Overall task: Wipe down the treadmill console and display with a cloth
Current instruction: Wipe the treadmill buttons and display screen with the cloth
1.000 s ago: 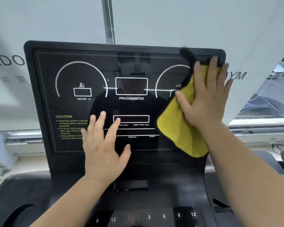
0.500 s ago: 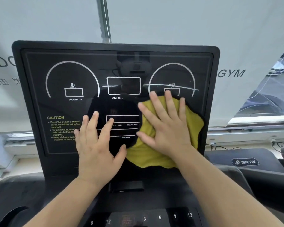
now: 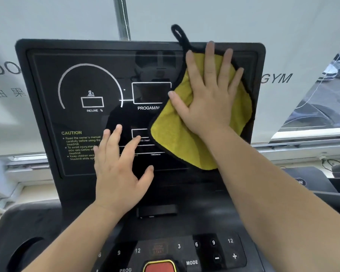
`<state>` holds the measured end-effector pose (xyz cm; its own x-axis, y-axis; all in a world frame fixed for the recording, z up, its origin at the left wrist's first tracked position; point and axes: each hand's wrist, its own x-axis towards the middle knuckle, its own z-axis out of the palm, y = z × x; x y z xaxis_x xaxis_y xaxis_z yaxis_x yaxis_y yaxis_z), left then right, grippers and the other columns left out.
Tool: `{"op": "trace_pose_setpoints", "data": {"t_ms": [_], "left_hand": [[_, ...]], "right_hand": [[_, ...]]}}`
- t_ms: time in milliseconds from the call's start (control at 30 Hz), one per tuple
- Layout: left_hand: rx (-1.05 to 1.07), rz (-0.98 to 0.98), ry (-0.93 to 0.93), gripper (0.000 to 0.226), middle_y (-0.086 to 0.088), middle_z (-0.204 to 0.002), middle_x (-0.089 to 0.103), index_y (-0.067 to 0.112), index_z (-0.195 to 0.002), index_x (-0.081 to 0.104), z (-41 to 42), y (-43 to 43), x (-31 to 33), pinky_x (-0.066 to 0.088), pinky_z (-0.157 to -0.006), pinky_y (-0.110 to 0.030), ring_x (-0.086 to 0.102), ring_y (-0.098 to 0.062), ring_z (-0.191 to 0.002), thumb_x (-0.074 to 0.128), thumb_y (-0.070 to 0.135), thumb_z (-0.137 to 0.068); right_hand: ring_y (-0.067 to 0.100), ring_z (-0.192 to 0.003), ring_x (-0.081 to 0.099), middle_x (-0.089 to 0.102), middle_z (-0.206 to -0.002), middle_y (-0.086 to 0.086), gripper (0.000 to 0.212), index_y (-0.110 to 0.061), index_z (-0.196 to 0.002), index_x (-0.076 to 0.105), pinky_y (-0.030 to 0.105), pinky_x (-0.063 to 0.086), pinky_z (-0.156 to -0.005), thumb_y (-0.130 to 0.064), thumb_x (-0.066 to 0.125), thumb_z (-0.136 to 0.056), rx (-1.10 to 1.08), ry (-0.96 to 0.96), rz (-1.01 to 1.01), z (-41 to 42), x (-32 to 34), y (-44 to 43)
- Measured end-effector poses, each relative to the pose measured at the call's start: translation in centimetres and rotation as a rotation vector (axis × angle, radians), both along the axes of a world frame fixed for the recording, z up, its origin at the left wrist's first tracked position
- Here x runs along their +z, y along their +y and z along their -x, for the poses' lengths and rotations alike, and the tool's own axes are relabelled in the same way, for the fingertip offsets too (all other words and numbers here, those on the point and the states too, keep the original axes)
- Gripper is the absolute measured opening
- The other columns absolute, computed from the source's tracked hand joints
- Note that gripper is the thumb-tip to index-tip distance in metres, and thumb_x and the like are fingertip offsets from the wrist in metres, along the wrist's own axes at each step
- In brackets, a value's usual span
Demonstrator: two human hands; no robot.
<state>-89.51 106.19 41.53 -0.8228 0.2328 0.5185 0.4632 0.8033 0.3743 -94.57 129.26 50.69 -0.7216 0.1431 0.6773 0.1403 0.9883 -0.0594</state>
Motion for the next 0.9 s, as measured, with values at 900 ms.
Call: {"op": "trace_pose_setpoints", "data": {"t_ms": [900], "left_hand": [[-0.031, 0.250, -0.132, 0.069, -0.010, -0.150, 0.047, 0.013, -0.135, 0.059, -8.0, -4.6, -8.0, 0.038, -0.108, -0.058, 0.043, -0.037, -0.138, 0.059, 0.048, -0.076]], "right_hand": [[0.032, -0.159, -0.001, 0.006, -0.173, -0.001, 0.079, -0.026, -0.162, 0.025, 0.059, 0.004, -0.126, -0.067, 0.043, -0.098, 0.298, -0.408, 0.016, -14.5, -18.3, -7.2]]}}
